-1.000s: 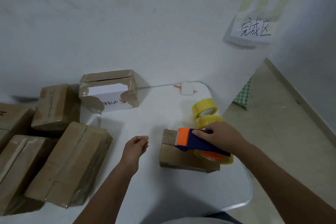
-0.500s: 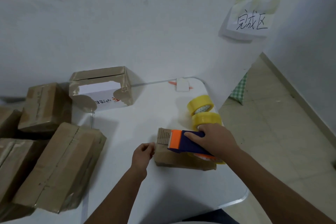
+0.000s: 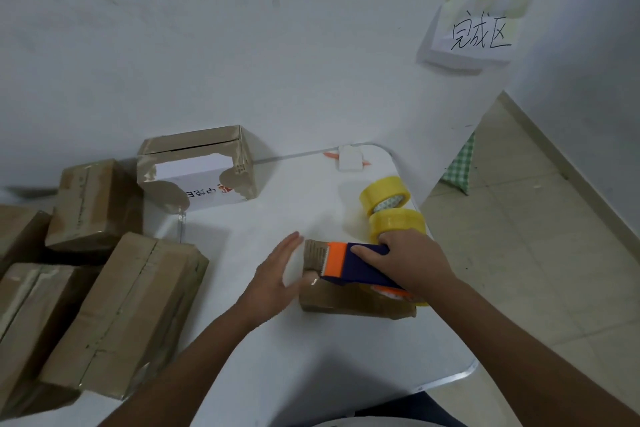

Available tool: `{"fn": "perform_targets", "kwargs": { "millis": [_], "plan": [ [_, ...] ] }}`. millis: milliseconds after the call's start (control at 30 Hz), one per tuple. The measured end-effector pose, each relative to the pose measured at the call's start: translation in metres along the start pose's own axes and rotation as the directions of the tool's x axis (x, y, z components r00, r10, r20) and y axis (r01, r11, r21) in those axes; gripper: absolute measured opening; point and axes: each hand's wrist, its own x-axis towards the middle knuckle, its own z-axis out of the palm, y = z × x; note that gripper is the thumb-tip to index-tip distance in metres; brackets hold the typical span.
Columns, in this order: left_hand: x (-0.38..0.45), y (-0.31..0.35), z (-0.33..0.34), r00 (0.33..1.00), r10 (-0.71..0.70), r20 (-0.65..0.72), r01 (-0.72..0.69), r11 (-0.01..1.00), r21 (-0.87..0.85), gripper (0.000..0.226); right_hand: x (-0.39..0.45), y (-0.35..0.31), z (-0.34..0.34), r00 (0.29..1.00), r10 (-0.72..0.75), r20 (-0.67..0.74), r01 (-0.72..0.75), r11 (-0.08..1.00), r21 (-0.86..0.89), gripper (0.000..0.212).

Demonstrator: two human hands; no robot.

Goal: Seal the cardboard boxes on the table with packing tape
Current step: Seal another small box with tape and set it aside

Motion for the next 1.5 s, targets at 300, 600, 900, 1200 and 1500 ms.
{"fn": "perform_targets", "kwargs": {
  "millis": [300, 600, 900, 1200, 1500],
  "plan": [
    [0.025, 0.006, 0.007, 0.919, 0.255, 0.3, -0.377, 0.785, 0.491, 0.113, 0.0, -0.003, -0.001, 0.999, -0.004, 0.047, 0.004, 1.0, 0.014, 0.061],
    [-0.037, -0.043, -0.046, 0.969, 0.157, 0.192, -0.233, 0.84, 0.49, 0.116, 0.002, -0.084, 0.018, 0.965, -0.174, 0.195, 0.181, 0.983, -0.021, 0.059],
    [-0.057, -0.049, -0.06, 0.987, 0.058, 0.147, -0.126, 0.847, 0.516, 0.119, 0.008, -0.106, 0.019, 0.927, -0.24, 0.287, 0.25, 0.968, 0.0, 0.057],
    [-0.056, -0.038, -0.043, 0.985, 0.075, 0.157, -0.139, 0.881, 0.451, 0.115, -0.002, -0.078, 0.006, 0.901, -0.252, 0.353, 0.239, 0.968, 0.08, 0.059],
    [-0.052, -0.033, -0.032, 0.984, 0.073, 0.165, -0.152, 0.826, 0.543, 0.116, -0.006, -0.044, -0.008, 0.912, -0.206, 0.355, 0.241, 0.969, -0.057, 0.061]
  ]
}}
